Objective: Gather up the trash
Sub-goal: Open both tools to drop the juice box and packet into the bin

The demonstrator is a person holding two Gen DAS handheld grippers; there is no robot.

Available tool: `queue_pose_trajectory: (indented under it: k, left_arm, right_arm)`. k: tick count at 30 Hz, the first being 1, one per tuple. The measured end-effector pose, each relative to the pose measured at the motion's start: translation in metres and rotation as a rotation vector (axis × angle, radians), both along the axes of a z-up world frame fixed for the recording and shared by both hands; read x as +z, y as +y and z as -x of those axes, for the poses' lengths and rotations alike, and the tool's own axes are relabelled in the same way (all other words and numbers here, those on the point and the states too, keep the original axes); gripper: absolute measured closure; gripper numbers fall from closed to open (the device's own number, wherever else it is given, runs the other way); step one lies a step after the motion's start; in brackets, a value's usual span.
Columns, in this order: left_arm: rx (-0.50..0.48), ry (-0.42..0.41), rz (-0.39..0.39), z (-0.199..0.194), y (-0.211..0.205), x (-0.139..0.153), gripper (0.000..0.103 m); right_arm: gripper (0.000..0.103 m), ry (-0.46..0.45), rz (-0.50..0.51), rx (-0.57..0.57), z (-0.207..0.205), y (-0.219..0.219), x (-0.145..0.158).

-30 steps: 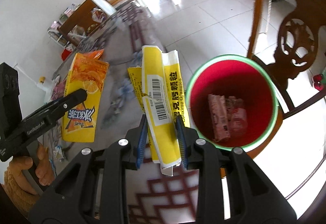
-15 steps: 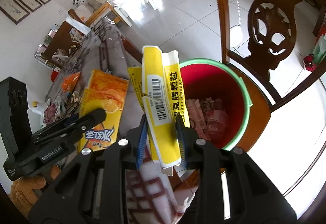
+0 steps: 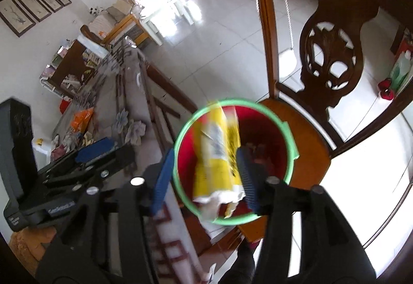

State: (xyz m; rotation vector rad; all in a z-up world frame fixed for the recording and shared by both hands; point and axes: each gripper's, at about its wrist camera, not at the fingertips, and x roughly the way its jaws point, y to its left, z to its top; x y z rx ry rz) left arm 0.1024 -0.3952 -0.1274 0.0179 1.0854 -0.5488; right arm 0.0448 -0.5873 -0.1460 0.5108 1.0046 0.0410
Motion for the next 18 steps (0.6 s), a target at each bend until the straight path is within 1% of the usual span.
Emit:
queue_pose_trajectory:
  k: [3, 5, 8, 11, 14, 15, 18]
  left_arm:
    - [0.042, -0.024, -0.006, 0.004, 0.013, 0.005, 0.029]
    - [0.084, -0.041, -0.02, 0.009, 0.031, 0.007, 0.027]
    - [0.176, -0.046, -0.05, 0.016, 0.068, 0.004, 0.026]
    - [0.3, -0.04, -0.114, 0.024, 0.12, -0.005, 0.026]
    - [0.417, -0.023, -0.155, 0.033, 0.169, -0.012, 0.026]
    - [0.474, -0.014, -0.172, 0.04, 0.195, -0.015, 0.026]
    - [0.562, -0.005, -0.211, 0.057, 0.247, -0.02, 0.026]
  right_arm:
    - [0.054, -0.004, -0.006, 0.007, -0.004, 0.001, 0.002]
    - [0.054, -0.004, 0.005, 0.031, -0.006, 0.009, 0.002]
    - [0.054, 0.004, 0.008, 0.097, -0.012, 0.03, 0.0]
    - [0.054, 0.022, -0.004, 0.154, -0.02, 0.054, -0.006]
    - [0.054, 0.035, -0.014, 0.216, -0.027, 0.082, -0.01]
    - [0.054, 0.037, -0.016, 0.233, -0.029, 0.09, -0.011]
    - [0.054, 0.055, -0.019, 0.295, -0.034, 0.122, -0.016]
